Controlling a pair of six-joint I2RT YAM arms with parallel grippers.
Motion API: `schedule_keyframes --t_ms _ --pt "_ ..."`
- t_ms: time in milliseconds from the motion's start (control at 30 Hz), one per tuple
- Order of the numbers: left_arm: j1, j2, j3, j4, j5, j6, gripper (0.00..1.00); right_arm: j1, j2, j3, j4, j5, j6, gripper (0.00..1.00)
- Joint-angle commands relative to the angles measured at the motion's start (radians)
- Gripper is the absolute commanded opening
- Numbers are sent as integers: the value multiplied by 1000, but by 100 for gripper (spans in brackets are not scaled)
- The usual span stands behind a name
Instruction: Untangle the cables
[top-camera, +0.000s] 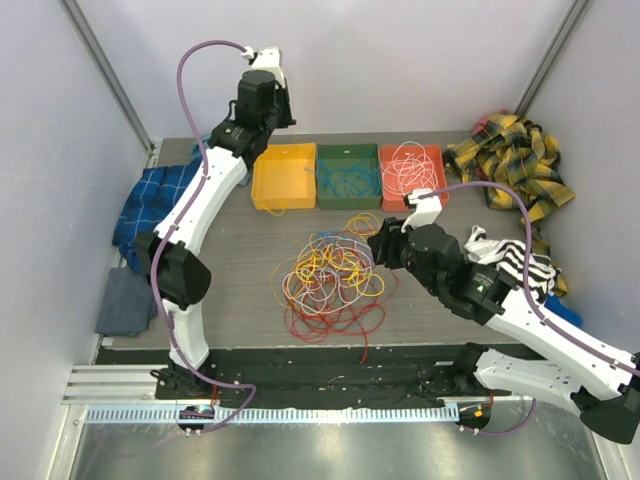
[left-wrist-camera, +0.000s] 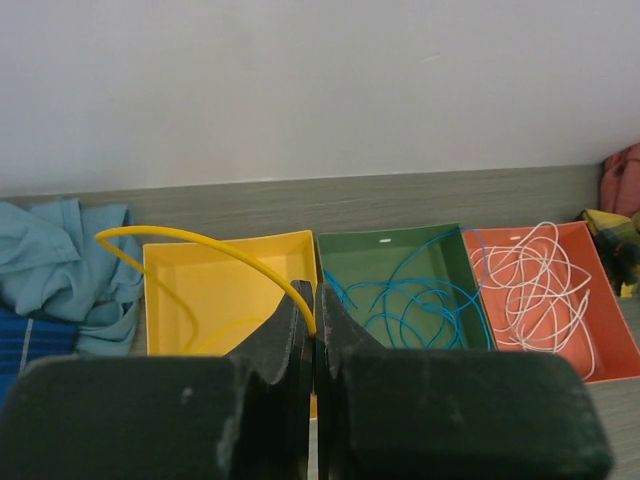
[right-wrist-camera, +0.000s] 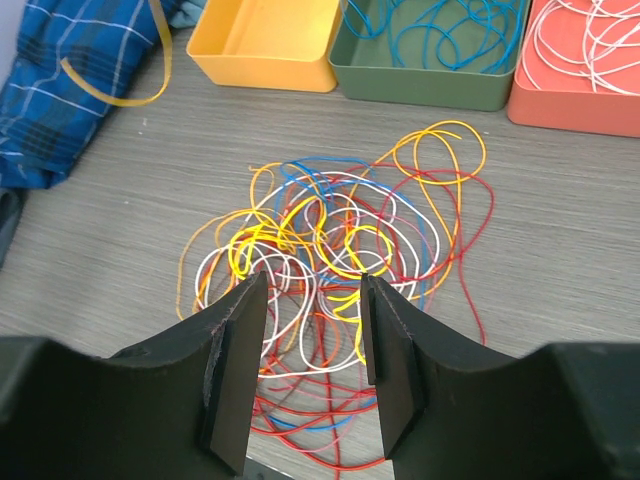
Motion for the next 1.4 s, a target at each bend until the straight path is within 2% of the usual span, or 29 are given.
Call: schedule_keyframes --t_ms 0,267,733,767,833,867,933,1000,1200,1300,1367 --pt "21 11 48 85 40 -43 0 1 -15 -7 12 35 -31 50" --pt "22 86 102 79 42 -35 0 1 -18 -23 12 35 -33 50" --pt "24 138 32 102 47 -69 0 1 -27 -43 9 52 -34 50" --pt "25 138 25 102 48 -66 2 -1 -25 -43 9 52 -33 50" --pt "24 130 18 107 37 -69 20 1 -22 -41 11 58 -33 50" --pt "24 130 15 105 31 -67 45 1 -19 -38 9 57 -31 50" --pt "25 123 15 104 14 -66 65 -1 -18 -36 11 57 -30 50" --pt "24 114 15 103 4 -70 100 1 -16 -33 8 55 -27 50" --pt "16 26 -2 110 -4 -99 100 1 -13 -33 9 58 -14 50" --pt "-26 -86 -108 103 10 -144 100 -1 -2 -44 20 89 9 50" --pt "-106 -196 -288 102 -18 -205 100 -1 18 -59 29 118 29 49"
